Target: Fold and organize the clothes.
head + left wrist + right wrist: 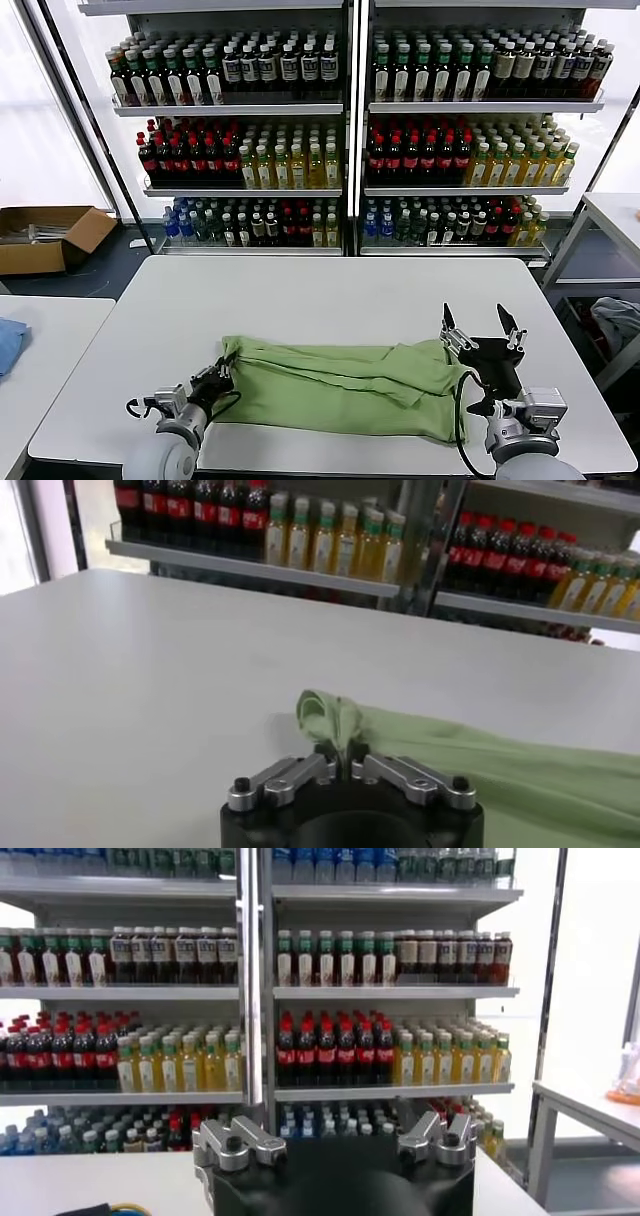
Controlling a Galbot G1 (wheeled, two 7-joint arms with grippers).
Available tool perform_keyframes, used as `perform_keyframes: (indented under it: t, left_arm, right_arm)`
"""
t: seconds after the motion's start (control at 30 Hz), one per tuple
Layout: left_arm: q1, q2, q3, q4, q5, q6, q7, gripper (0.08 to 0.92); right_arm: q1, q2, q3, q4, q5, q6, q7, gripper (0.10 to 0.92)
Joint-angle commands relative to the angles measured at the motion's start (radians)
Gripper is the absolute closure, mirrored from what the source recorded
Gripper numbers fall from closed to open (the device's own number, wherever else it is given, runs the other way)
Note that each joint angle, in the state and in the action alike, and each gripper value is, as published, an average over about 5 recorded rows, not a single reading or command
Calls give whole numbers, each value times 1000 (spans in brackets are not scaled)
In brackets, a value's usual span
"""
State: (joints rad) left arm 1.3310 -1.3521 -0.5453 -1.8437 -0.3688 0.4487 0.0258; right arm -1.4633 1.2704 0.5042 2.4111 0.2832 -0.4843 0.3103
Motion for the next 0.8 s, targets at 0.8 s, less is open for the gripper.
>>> perform_keyframes:
  t: [0.8]
  left_arm:
    - [49,345,-233,-127,-11,-6,68,899]
  right_arm:
    - [86,12,-61,-34,4,-26,34,203]
